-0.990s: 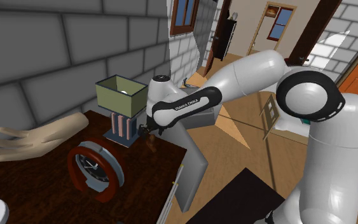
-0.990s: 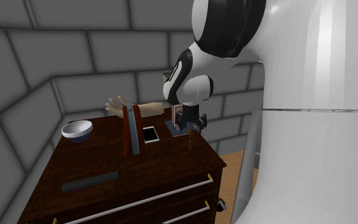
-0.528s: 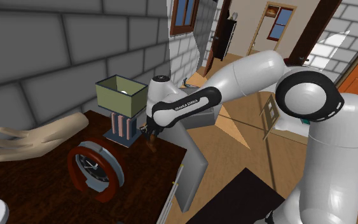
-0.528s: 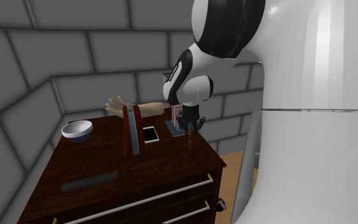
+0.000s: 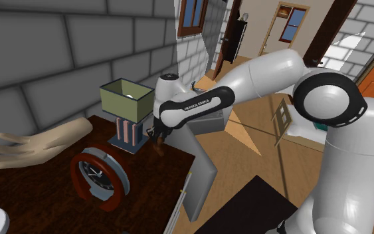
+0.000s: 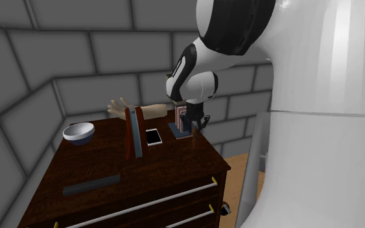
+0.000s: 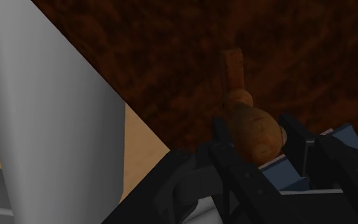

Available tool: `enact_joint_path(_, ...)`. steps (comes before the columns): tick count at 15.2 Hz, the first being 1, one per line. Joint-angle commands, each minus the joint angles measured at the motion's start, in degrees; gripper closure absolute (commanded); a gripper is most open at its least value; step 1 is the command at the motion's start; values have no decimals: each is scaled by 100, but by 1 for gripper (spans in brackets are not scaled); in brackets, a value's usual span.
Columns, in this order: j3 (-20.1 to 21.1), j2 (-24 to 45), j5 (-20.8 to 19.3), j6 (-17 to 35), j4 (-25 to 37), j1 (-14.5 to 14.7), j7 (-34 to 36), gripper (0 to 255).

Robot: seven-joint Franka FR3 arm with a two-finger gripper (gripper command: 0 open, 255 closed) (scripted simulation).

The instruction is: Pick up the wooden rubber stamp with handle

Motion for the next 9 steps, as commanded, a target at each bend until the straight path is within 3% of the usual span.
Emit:
enact_joint_path(1,14,-80,28,-113,35,-6,-19,255)
enact_joint_path(9,62,-390,142,-623,242,-36,-112,255)
